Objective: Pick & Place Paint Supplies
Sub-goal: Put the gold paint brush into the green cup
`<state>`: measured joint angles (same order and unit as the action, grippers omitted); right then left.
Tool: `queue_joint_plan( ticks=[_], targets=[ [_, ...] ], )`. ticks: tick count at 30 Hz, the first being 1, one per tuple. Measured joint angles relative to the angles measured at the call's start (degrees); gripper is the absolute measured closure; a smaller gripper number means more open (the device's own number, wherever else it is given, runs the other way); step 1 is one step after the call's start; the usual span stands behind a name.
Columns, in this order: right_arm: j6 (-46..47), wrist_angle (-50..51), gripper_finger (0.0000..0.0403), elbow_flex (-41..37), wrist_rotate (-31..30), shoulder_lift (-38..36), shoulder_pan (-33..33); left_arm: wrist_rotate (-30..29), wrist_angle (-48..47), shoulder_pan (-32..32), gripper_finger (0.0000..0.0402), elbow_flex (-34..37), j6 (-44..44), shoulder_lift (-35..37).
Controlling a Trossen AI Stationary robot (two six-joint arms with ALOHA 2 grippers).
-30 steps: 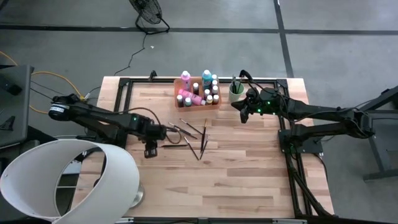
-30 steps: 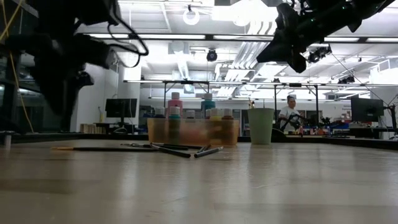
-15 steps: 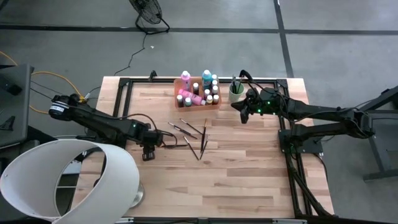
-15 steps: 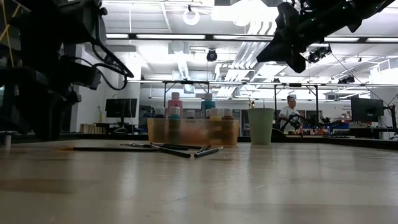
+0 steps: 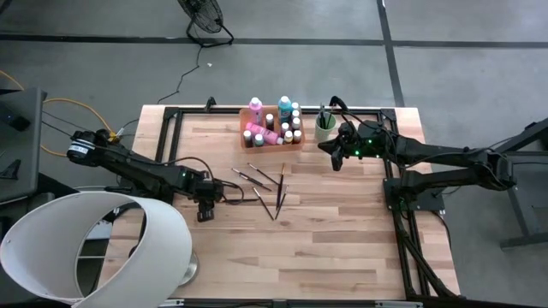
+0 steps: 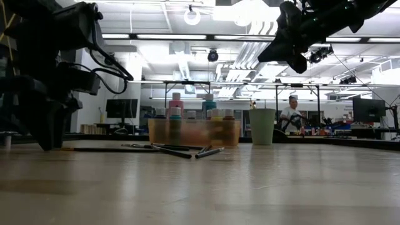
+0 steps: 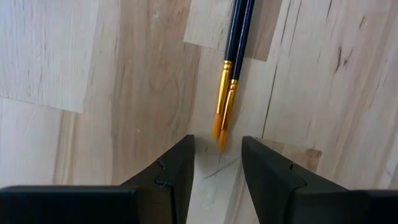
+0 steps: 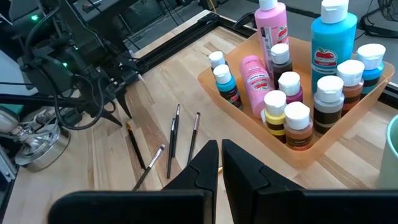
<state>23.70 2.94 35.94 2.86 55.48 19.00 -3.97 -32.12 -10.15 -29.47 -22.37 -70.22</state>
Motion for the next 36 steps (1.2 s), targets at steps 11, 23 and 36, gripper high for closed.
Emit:
queue_joint_plan(
  ticks=[11, 23, 36],
  targets=[
    [0.0, 0.0, 0.0388, 0.0, 0.2, 0.0, 0.0, 0.7, -0.3, 0.0, 0.0276, 0.0, 1.1, 0.0],
    [0.0, 0.3, 0.0388, 0.0, 0.1, 0.0, 0.0, 4.0, -0.7, 0.0, 0.0392, 0.1, 1.1, 0.0],
    [0.0, 0.3, 0.0388, 0.0, 0.1, 0.0, 0.0, 6.3, -1.5, -0.1, 0.0401, -1.6, -0.6, -0.1]
  ],
)
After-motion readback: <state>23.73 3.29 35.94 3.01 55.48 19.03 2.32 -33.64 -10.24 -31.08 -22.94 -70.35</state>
